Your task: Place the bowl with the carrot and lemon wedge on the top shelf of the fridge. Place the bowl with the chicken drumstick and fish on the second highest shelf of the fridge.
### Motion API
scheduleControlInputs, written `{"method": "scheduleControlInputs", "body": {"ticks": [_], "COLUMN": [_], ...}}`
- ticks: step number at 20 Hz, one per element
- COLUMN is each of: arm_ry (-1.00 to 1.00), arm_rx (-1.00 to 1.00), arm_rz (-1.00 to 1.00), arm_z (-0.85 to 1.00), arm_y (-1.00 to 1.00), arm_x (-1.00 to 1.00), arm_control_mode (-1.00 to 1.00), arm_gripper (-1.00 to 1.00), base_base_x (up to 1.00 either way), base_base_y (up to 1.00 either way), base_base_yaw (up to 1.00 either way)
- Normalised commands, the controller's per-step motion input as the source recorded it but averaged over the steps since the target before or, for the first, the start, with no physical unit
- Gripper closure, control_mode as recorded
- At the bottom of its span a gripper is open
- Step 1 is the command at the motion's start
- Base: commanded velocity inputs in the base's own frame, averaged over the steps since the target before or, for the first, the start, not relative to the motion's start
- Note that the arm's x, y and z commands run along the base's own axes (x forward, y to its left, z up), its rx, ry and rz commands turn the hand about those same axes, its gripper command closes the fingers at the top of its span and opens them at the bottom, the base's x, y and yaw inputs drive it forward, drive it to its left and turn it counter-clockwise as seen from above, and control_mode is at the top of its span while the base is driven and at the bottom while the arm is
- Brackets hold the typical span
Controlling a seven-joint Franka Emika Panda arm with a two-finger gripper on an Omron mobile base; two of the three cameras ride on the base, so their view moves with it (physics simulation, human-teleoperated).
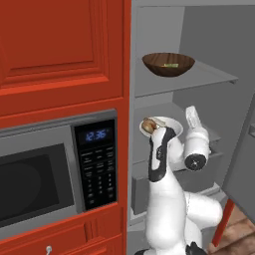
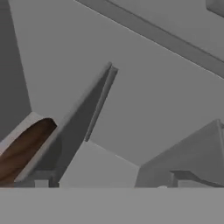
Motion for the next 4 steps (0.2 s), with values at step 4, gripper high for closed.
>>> {"method": "scheduleControlInputs", "body": {"ticks": [4], "arm_ry": [0.00], "arm_rx": [0.00], "arm_rz": [-0.03], "arm_z": [1.00], "arm_y": [0.00], "arm_x": [-1.00], "arm_control_mode": [-1.00], "arm_gripper": [-1.00], "base_base_x": [0.00], "base_base_y": [0.00], "base_base_yaw": [0.00]}}
